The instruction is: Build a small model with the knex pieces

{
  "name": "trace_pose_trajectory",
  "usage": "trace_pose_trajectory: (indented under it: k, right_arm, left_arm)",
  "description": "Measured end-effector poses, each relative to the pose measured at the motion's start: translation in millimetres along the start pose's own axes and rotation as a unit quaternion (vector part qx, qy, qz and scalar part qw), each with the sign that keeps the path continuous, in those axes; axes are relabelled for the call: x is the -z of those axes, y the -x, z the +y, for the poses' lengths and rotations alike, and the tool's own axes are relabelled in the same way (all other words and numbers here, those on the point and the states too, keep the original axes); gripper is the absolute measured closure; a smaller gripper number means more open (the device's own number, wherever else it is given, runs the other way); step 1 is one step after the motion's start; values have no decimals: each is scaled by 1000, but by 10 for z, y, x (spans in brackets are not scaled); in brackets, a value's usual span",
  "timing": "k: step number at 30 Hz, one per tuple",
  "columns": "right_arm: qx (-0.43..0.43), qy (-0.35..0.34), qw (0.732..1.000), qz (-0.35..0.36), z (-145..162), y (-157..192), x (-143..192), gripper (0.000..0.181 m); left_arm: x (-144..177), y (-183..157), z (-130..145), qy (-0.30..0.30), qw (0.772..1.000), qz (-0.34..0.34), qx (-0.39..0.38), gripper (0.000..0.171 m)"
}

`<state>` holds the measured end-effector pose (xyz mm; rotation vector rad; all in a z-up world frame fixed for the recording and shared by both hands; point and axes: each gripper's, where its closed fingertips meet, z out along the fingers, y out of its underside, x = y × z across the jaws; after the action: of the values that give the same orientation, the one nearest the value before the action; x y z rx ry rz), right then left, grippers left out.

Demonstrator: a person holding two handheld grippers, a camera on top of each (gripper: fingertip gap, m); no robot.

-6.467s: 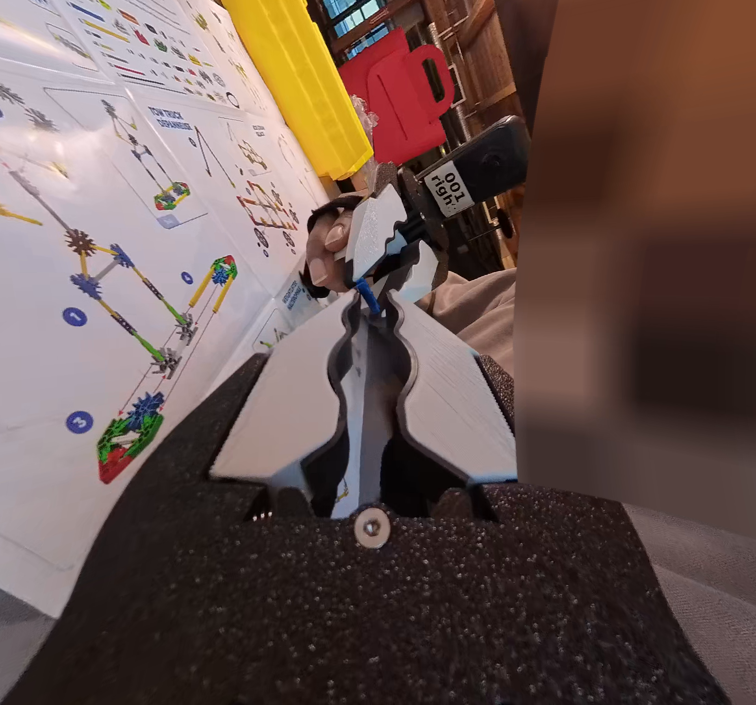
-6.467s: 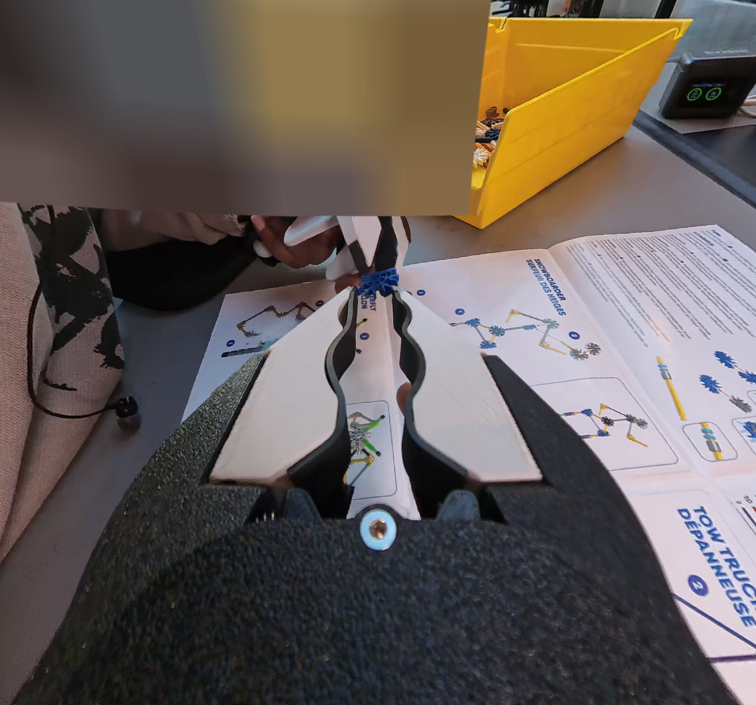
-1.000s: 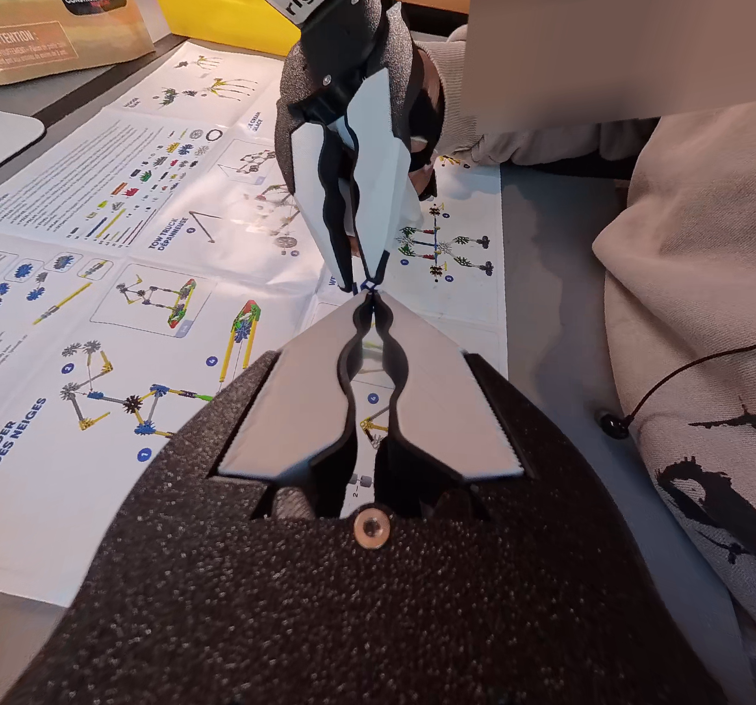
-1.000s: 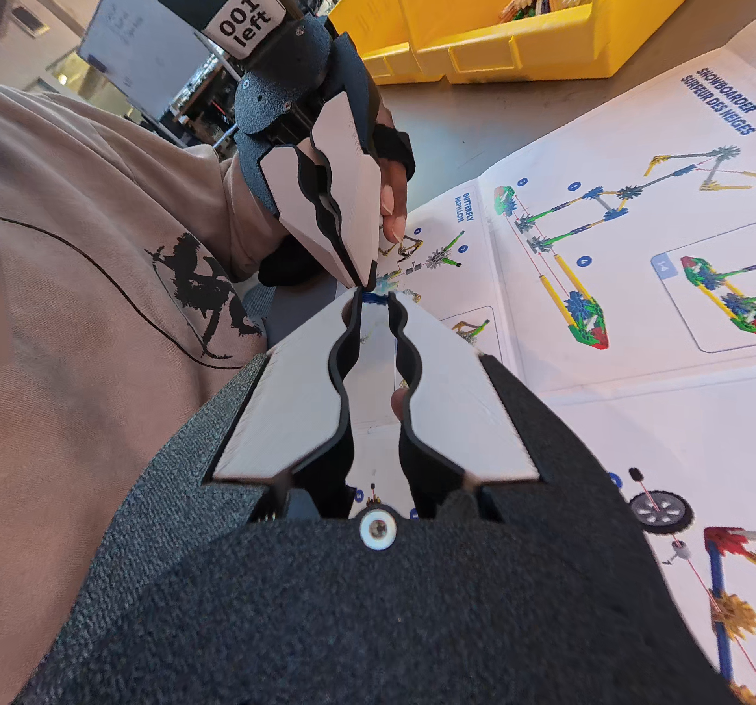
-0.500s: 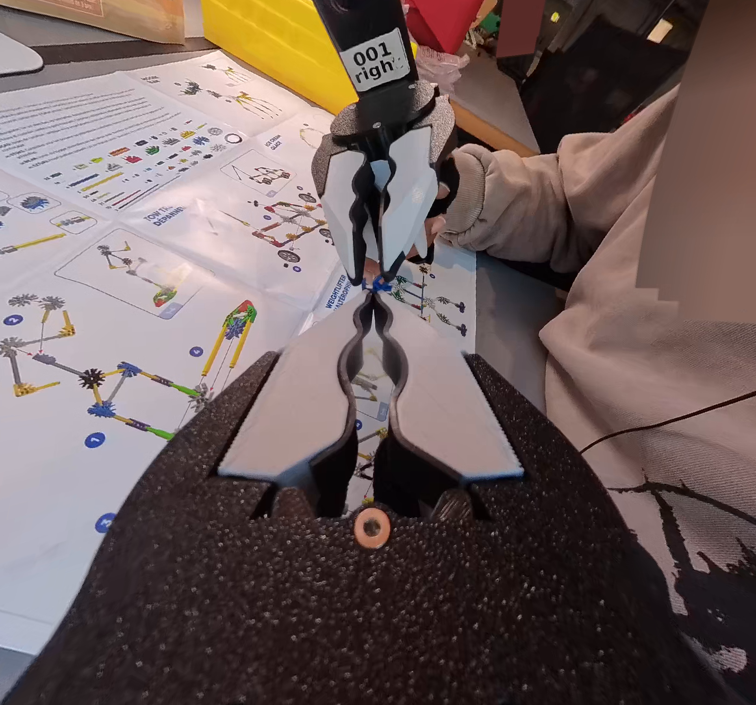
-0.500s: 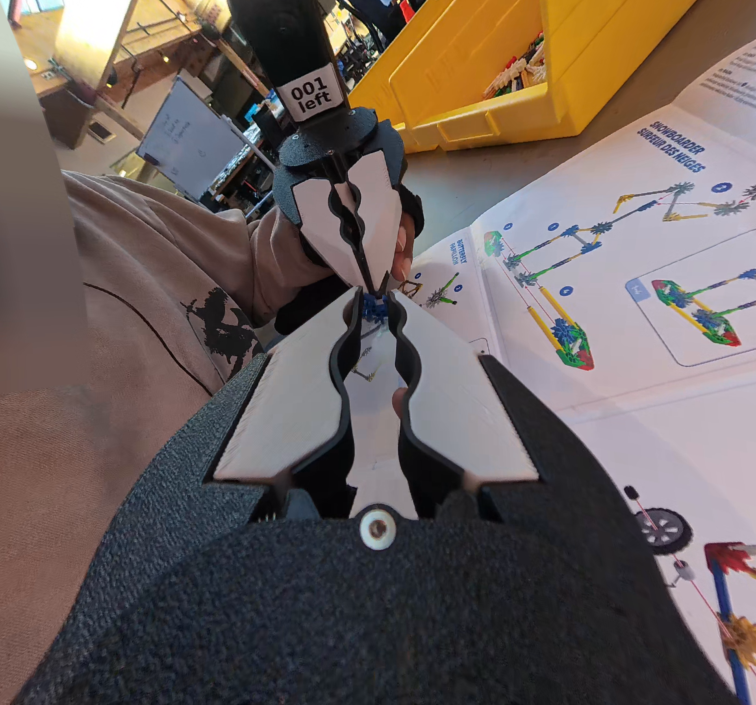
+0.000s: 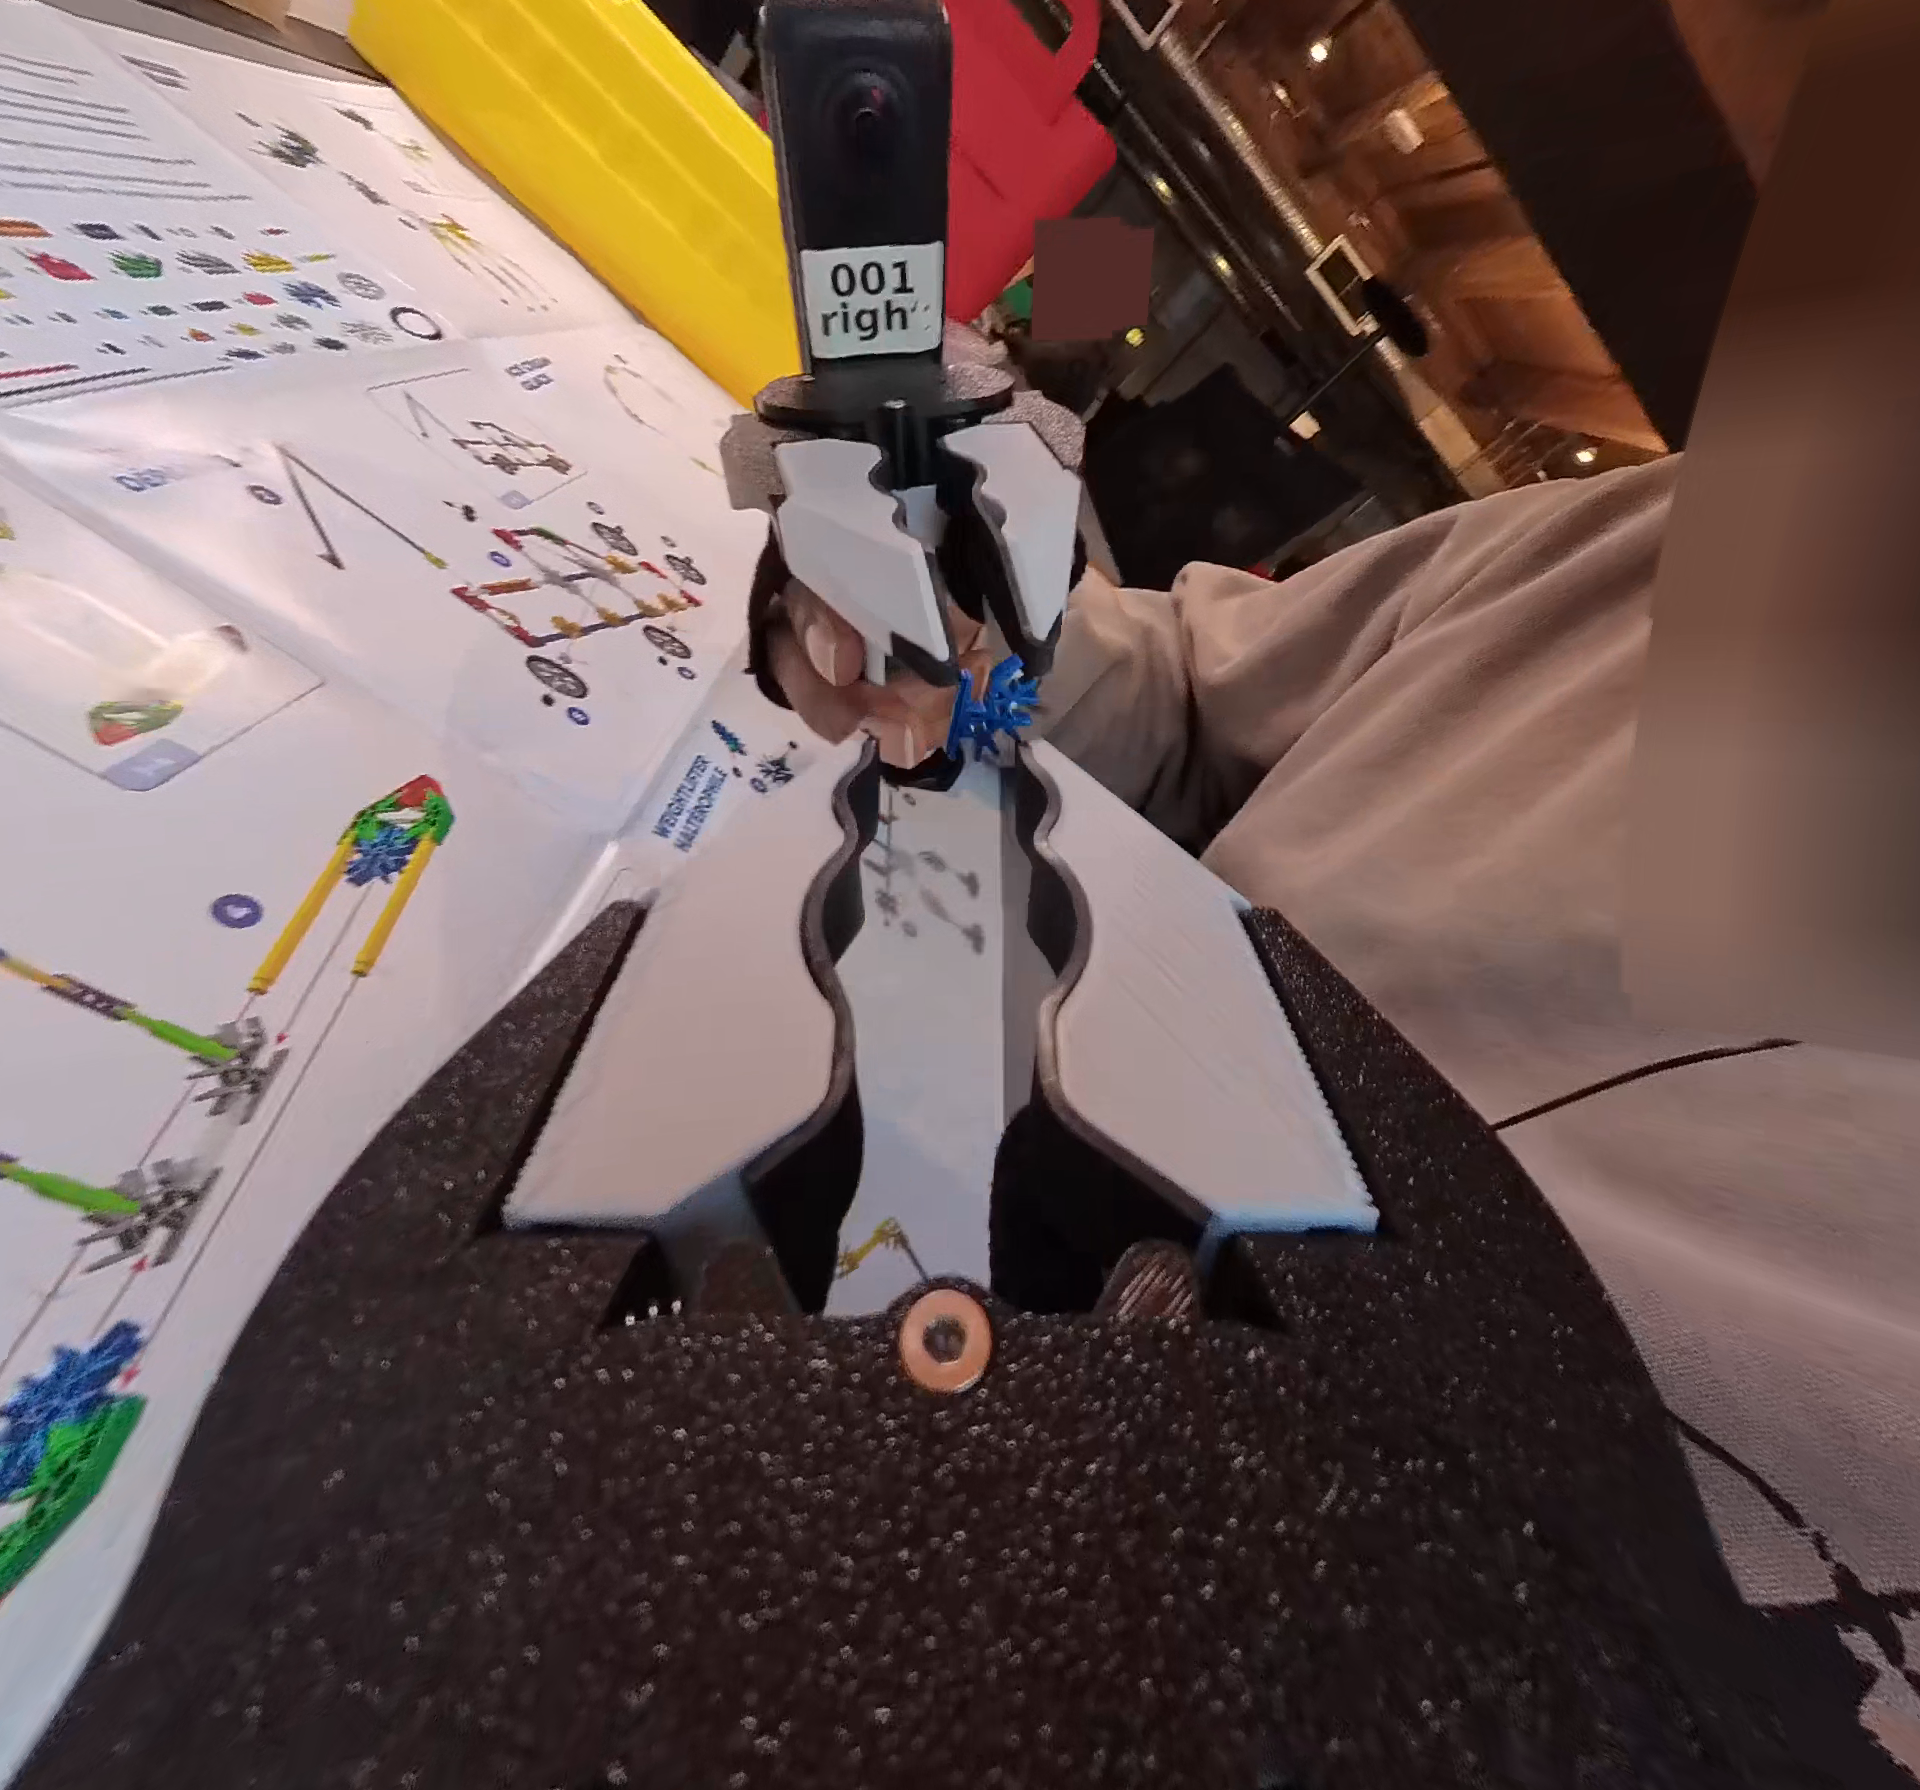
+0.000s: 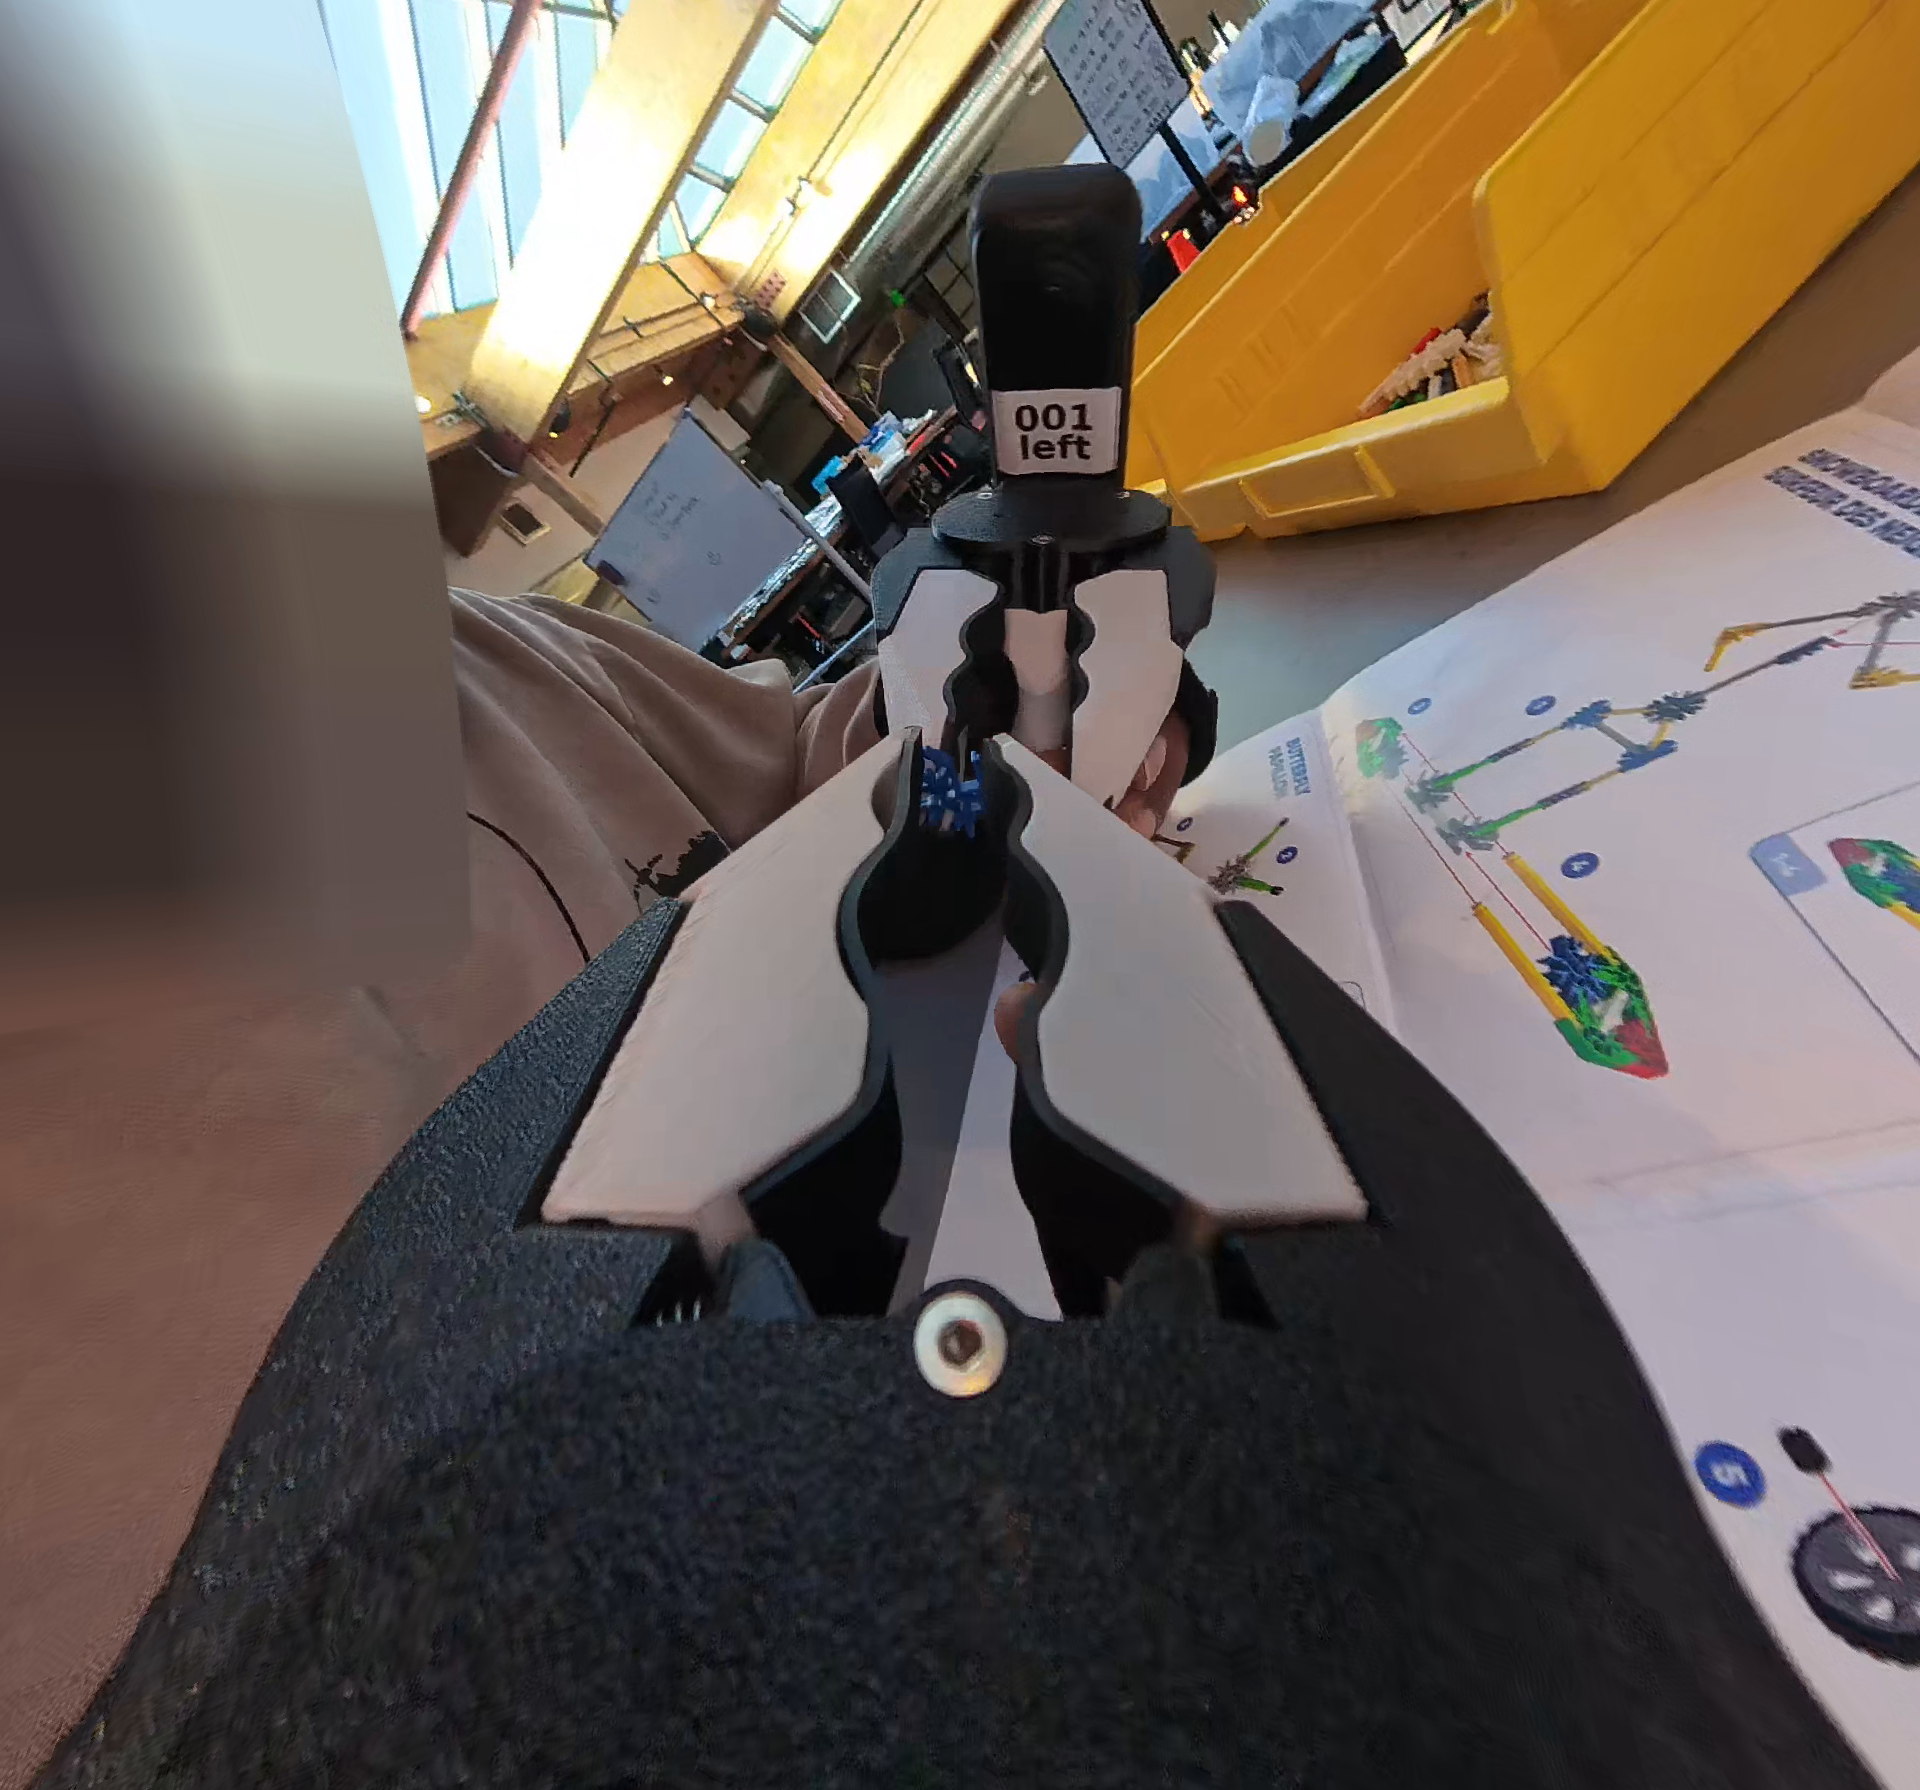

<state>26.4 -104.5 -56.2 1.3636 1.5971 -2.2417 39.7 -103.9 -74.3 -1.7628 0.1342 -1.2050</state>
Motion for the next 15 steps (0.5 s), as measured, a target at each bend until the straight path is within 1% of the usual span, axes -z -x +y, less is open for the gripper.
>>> trace_pose_trajectory:
  k: [1,3,4,7,11,15]
  right_arm:
    - [4,-3,1000,-7,-2,25,-6,171]
    - [10,-3,1000,-19,10,57,-5,172]
    - [15,-4,1000,-22,12,66,2,177]
    - [20,-8,1000,-19,-6,50,30,180]
    - [23,-7,1000,9,-18,-60,69,179]
    - [49,1,997,55,-58,-177,165,176]
  left_arm:
    - [-10,-45,-10,-4,1000,14,5,148]
    - [-32,-135,-5,-3,999,31,-8,158]
    - [-41,-160,-5,-2,999,31,-16,159]
    - [-34,-129,-6,-1,1000,12,-27,161]
    - [7,-25,-27,-6,1000,-11,-5,162]
    - [75,188,-42,-9,997,-72,1,162]
